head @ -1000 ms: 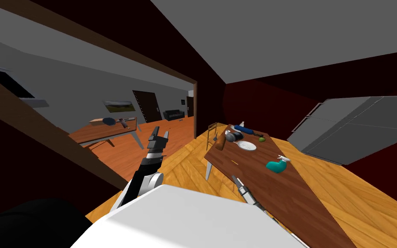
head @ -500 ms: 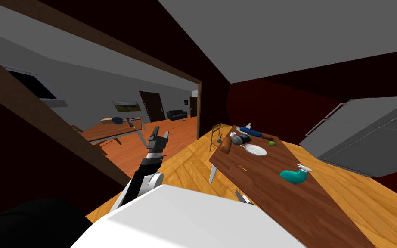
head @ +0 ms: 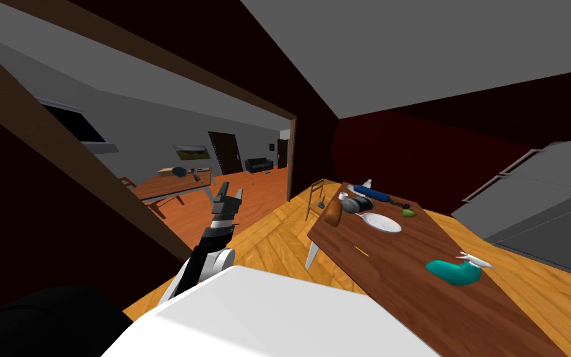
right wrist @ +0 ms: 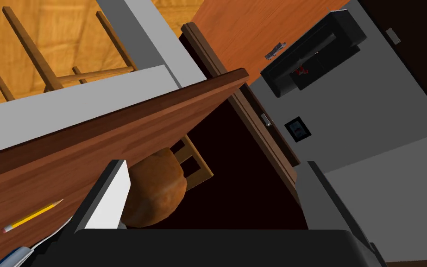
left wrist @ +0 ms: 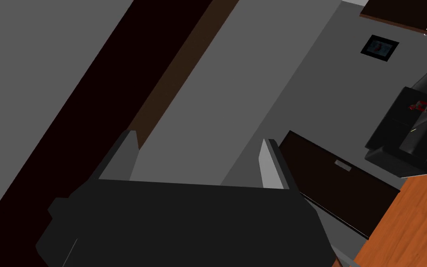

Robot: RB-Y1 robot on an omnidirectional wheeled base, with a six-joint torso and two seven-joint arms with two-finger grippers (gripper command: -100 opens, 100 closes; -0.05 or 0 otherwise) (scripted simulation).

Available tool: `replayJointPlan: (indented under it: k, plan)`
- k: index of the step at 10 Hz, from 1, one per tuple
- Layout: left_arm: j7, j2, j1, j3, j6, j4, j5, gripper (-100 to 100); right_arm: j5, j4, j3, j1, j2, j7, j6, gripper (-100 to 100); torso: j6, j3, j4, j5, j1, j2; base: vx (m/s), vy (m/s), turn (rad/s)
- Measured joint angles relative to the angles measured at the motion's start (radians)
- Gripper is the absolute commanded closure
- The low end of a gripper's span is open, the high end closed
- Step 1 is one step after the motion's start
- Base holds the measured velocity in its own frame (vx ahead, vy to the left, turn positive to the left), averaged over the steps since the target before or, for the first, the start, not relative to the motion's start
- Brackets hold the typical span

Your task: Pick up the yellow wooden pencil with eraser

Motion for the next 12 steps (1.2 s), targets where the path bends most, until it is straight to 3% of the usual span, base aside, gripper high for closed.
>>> replayJointPlan:
  k: [2, 4, 6, 7, 8, 10, 12]
  plan:
    - [0.0, 0.0, 0.0, 0.0, 0.0, 0.0, 0.0, 0, 0.028, 0.071, 0.007, 0.016, -0.035, 0.02, -0.011, -100, 0.0, -0.001, 0.0, 0.001, 0.002, -0.001, 0.087, 0.094, 0.122]
    - [0.0, 0.0, 0.0, 0.0, 0.0, 0.0, 0.0, 0, 0.058, 0.097, 0.018, 0.044, -0.076, 0.027, 0.001, -100, 0.0, -0.002, -0.001, 0.0, 0.001, -0.003, 0.057, 0.053, 0.022]
    - [0.0, 0.0, 0.0, 0.0, 0.0, 0.0, 0.0, 0, 0.076, 0.173, 0.022, 0.041, -0.09, 0.049, -0.023, -100, -0.001, 0.0, 0.0, 0.0, 0.0, 0.0, 0.051, 0.062, 0.125]
    - [0.0, 0.0, 0.0, 0.0, 0.0, 0.0, 0.0, 0, 0.088, 0.175, 0.028, 0.057, -0.102, 0.054, -0.012, -100, 0.0, 0.0, 0.0, 0.0, 0.0, 0.0, 0.028, 0.023, -0.021]
    - [0.0, 0.0, 0.0, 0.0, 0.0, 0.0, 0.0, 0, 0.092, 0.197, 0.033, 0.047, -0.102, 0.054, -0.007, -100, 0.0, 0.0, 0.0, 0.0, -0.002, 0.001, 0.08, 0.05, 0.124]
    - [0.0, 0.0, 0.0, 0.0, 0.0, 0.0, 0.0, 0, 0.133, 0.325, 0.051, 0.026, -0.138, 0.085, -0.037, -100, -0.001, -0.002, -0.001, 0.001, 0.002, -0.004, 0.111, 0.099, 0.198]
    - [0.0, 0.0, 0.0, 0.0, 0.0, 0.0, 0.0, 0, 0.167, 0.339, 0.065, 0.07, -0.172, 0.097, -0.011, -100, 0.0, -0.002, -0.001, 0.001, 0.002, -0.003, 0.088, 0.065, 0.087]
